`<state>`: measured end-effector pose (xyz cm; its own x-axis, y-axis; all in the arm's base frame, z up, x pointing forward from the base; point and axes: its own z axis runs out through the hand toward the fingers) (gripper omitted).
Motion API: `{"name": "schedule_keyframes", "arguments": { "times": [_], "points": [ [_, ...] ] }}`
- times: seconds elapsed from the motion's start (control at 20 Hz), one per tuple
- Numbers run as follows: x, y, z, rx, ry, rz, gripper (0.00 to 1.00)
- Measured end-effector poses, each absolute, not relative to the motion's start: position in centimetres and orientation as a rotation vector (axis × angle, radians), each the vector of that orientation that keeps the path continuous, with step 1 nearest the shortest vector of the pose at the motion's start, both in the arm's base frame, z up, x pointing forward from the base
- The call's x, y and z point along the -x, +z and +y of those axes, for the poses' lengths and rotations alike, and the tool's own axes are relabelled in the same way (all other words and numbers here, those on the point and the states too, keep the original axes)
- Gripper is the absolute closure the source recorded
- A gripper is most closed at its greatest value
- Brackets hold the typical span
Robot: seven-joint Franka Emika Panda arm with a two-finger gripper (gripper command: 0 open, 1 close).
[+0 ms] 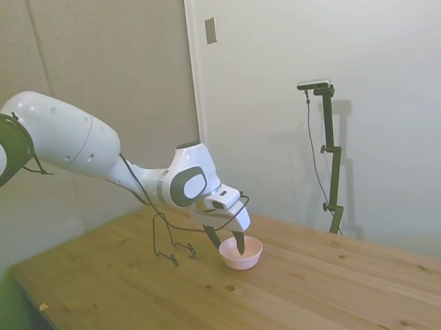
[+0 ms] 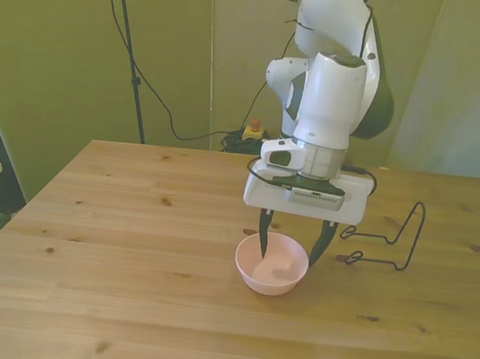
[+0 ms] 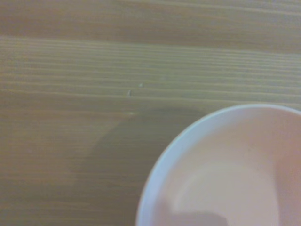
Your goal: Load the bowl
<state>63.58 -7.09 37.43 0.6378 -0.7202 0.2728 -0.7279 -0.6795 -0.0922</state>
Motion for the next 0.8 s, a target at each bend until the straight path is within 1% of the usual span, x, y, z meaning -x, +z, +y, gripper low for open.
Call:
{"name": "schedule_keyframes", "arguments": {
  "times": [0.8],
  "points": [
    [-64.28, 36.44, -7.46, -2.814, 0.432, -1.27, 1.0]
  ]
}}
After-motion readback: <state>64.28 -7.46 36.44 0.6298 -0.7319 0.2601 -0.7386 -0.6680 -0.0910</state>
